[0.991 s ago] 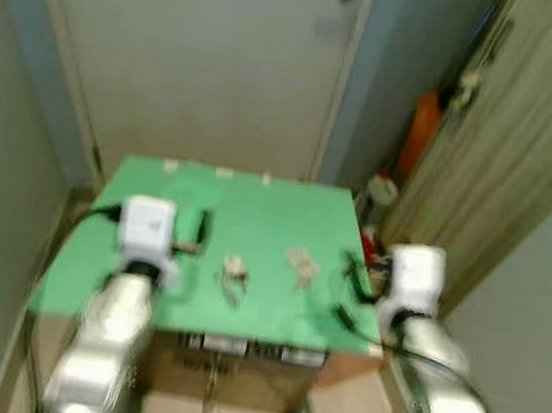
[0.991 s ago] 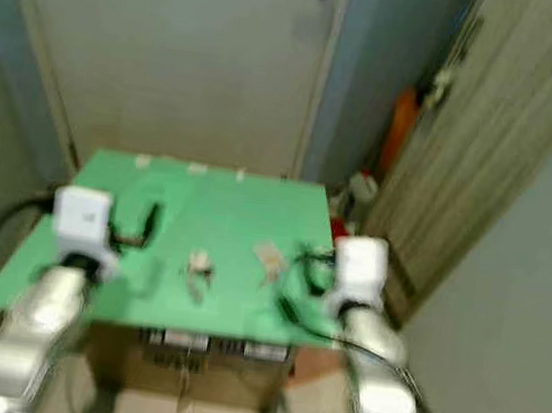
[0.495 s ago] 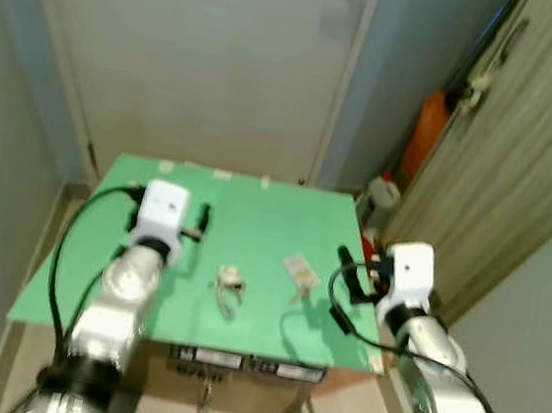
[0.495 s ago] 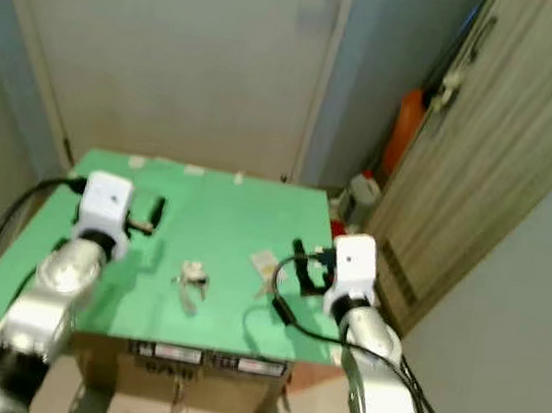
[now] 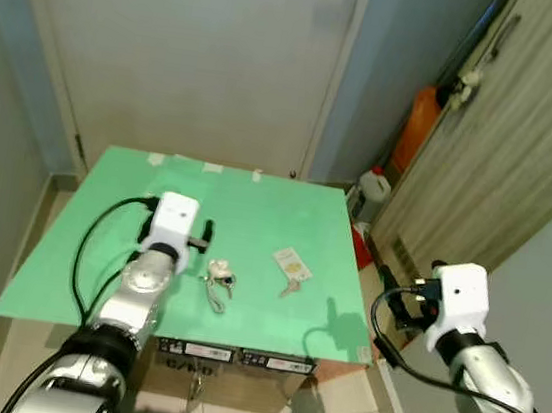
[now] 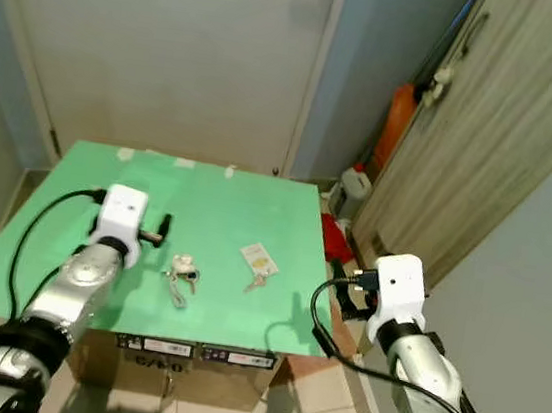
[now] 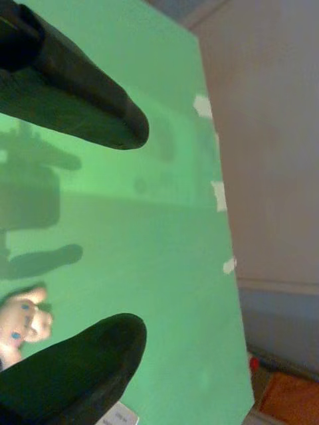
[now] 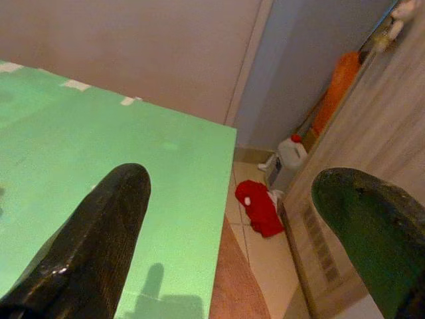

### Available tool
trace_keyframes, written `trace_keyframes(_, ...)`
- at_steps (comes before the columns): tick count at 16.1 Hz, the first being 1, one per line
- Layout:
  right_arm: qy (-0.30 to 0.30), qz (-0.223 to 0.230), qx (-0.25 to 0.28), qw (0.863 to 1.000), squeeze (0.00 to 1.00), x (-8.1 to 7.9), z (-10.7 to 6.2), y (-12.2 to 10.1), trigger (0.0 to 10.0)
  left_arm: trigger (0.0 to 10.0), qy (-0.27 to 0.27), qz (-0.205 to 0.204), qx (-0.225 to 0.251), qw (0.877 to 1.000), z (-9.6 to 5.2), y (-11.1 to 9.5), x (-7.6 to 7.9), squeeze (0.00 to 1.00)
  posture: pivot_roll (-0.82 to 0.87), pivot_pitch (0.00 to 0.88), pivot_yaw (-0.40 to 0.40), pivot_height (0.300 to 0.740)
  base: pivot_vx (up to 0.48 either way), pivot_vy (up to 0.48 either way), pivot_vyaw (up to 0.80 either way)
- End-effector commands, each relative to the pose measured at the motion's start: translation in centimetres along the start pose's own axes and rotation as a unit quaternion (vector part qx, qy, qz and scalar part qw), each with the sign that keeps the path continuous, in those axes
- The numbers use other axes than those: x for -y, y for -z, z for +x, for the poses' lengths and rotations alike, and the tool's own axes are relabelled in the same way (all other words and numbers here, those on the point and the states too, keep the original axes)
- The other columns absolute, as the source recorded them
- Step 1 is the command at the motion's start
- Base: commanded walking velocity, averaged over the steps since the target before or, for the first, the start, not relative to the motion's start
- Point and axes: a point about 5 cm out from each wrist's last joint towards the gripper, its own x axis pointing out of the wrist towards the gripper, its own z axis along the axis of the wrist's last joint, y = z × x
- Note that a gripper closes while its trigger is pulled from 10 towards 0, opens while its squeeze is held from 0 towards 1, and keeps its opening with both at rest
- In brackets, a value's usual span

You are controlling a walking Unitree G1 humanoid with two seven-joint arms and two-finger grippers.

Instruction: Hang keys on a hook

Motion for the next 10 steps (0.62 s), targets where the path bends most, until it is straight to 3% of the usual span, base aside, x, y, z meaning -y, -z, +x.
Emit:
trace_keyframes(1,0.007,-0.001,0.001,1.000,0.00,0.7,-0.5,-0.5,10.0,10.0,0.005,0.004,-0.004,1.000,0.2,0.0,-0.1,0.00,-0.25,0.056,-0.090,0.740,0.000,0.000,0.00)
trace_keyframes(4,-0.001,-0.014,-0.019,1.000,0.00,1.2,-3.0,-0.7,10.0,10.0,0.012,0.001,-0.028,1.000,0.3,1.2,0.1,0.00,-0.32,0.102,-0.113,0.740,0.000,0.000,0.00)
trace_keyframes(5,-0.007,-0.013,-0.022,1.000,0.00,1.7,-3.9,-1.1,10.0,10.0,0.013,-0.025,-0.041,0.999,0.3,1.6,0.6,0.00,-0.34,0.116,-0.123,0.740,0.000,0.000,0.00)
trace_keyframes(6,-0.041,0.002,-0.015,0.999,0.00,1.6,-4.5,-2.1,10.0,10.0,0.023,-0.048,-0.051,0.997,0.2,1.9,1.3,0.00,-0.36,0.131,-0.137,0.740,0.000,0.000,0.00)
trace_keyframes(8,-0.093,0.008,-0.007,0.996,0.00,1.8,-5.4,-4.0,10.0,10.0,0.032,-0.046,-0.055,0.997,0.3,2.0,2.1,0.00,-0.39,0.145,-0.154,0.740,0.000,0.000,0.00)
trace_keyframes(10,-0.147,-0.014,-0.035,0.988,0.00,2.1,-7.4,-4.9,10.0,10.0,0.040,-0.036,-0.057,0.997,0.4,1.9,2.4,0.00,-0.43,0.168,-0.176,0.740,0.000,0.000,0.00)
